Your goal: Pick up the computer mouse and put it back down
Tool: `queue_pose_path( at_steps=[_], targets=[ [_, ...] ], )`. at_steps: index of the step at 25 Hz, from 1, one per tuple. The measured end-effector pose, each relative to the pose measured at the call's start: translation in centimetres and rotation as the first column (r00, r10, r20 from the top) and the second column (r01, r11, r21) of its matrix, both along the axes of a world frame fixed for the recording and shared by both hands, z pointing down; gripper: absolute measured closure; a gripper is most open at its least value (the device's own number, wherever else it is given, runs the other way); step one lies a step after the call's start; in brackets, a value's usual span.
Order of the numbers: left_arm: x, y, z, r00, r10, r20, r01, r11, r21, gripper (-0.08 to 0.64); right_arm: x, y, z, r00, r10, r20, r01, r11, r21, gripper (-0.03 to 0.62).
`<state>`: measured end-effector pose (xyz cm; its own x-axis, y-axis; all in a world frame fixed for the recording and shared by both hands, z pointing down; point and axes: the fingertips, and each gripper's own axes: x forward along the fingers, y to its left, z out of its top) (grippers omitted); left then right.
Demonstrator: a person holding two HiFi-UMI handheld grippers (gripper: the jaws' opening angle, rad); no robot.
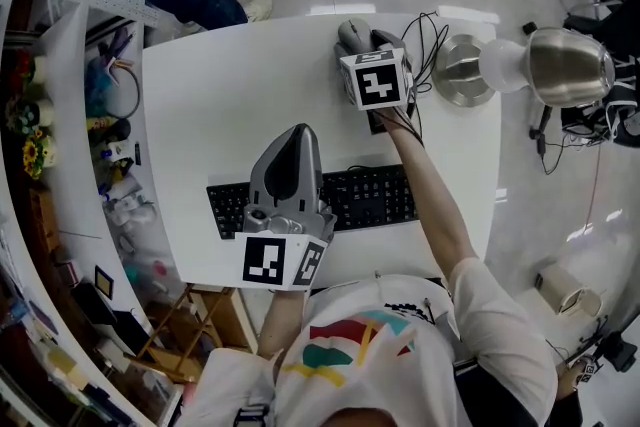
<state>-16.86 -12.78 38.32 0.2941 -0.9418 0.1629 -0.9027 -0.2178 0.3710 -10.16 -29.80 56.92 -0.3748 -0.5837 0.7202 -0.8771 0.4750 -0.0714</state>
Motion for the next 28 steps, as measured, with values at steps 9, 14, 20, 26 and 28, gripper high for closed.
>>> queue_pose_path(
  at_steps=[9, 14, 20, 26, 28],
  targets=[
    [-0.2, 0.7, -1.2, 1.0, -0.014, 0.014, 0.014, 1.0, 0.025, 0.514, 0.1, -0.3, -1.0, 0.998, -0.005, -0.067, 0.011, 0.996, 0.086, 0.285],
    [-0.2, 1.6, -3.1, 1.0, -0.017, 0.024, 0.016, 0.998, 0.067, 0.514, 1.0, -0.7, -5.6, 0.998, 0.022, -0.058, -0.011, 0.981, 0.192, 0.285],
    [1.1, 3.5, -6.2, 1.0, 0.002, 0.031, -0.006, 0.992, 0.126, 0.514, 0.7, 2.0, -14.6, 0.984, -0.025, 0.174, -0.024, 0.96, 0.277, 0.287],
    [3.1, 6.9, -10.1, 0.999, 0.036, 0.029, -0.041, 0.978, 0.205, 0.514, 2.4, 6.5, -22.5, 0.981, -0.015, 0.191, -0.071, 0.899, 0.432, 0.578],
    [3.5, 8.2, -11.1, 0.998, 0.044, 0.039, -0.051, 0.974, 0.22, 0.514, 2.6, 9.0, -24.6, 0.978, -0.038, 0.205, -0.063, 0.883, 0.465, 0.578]
  ],
)
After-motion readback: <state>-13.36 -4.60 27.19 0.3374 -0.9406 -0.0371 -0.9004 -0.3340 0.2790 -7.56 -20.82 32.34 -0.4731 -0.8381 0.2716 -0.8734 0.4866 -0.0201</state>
